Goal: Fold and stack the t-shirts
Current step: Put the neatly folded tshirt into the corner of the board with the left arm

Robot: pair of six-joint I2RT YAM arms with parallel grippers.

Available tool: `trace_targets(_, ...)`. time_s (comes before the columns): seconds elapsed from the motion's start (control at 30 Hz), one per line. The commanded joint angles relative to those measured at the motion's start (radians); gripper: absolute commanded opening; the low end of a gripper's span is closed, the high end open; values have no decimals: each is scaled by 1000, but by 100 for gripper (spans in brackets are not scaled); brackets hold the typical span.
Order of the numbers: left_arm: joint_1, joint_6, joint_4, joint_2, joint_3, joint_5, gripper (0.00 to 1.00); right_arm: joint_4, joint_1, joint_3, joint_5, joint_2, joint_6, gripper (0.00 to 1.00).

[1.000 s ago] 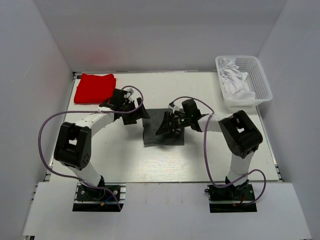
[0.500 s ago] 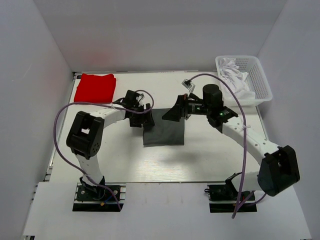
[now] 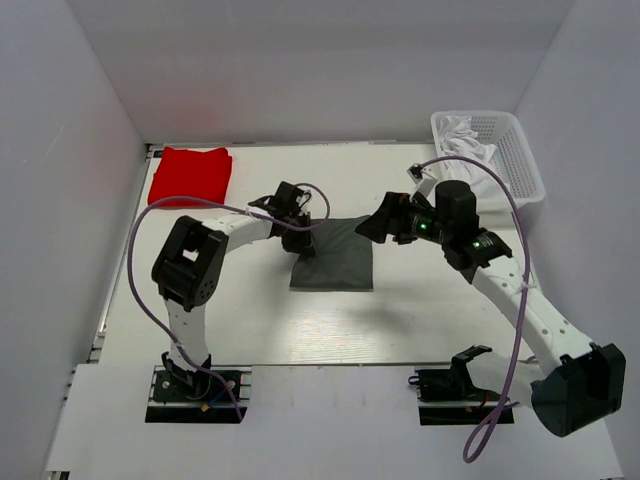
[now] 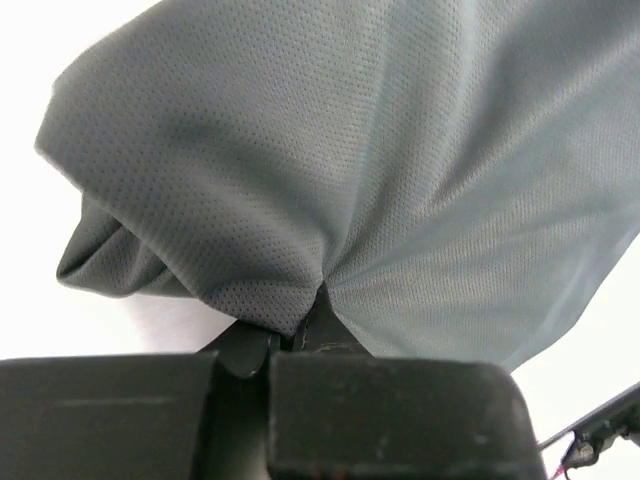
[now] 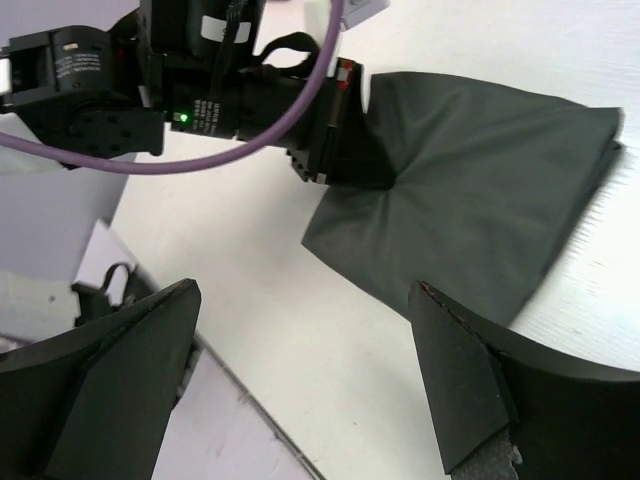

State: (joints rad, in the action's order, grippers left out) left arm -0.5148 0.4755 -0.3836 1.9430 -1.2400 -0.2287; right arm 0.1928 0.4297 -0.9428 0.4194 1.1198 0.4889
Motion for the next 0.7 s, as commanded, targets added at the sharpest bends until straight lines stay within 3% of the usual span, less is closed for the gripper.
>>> trace_targets(0.0, -16, -37, -133, 83, -65, 155, 0, 51, -17, 25, -132, -63, -33, 90)
trace_targets(0.13, 10, -107, -210, 48, -202, 284, 0, 62, -40, 48, -166, -107, -38, 90)
trace_targets(0.27, 22, -271, -242, 17, -349, 379, 0, 62, -48, 50, -174, -121, -44, 90)
trace_targets(0.4, 32, -429, -299, 5, -467, 379, 0, 100, -63, 29, -209, -118, -58, 90)
trace_targets(0.67, 120, -607, -331, 19, -590, 384, 0, 165, -75, -5, -263, -140, -59, 90)
